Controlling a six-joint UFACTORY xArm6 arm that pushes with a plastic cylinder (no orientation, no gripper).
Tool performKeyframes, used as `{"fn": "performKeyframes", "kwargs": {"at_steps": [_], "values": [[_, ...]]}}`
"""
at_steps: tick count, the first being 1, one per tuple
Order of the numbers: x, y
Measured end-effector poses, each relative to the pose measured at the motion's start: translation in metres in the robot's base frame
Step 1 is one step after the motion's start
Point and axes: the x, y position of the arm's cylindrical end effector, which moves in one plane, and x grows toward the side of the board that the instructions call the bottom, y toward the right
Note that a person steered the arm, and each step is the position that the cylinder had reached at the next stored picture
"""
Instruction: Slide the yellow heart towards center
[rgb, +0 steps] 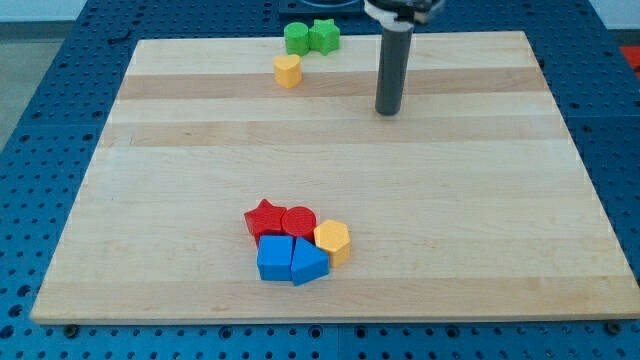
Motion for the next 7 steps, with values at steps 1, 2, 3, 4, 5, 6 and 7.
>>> {"fn": "performKeyframes", "kwargs": {"at_steps": [1, 2, 3, 4, 5, 6, 7], "values": [[-0.034, -0.017], [-0.055, -0.044], [-0.078, -0.061], [-0.091, -0.081], [-0.092, -0.107], [-0.090, -0.134], [-0.072, -0.146]]}}
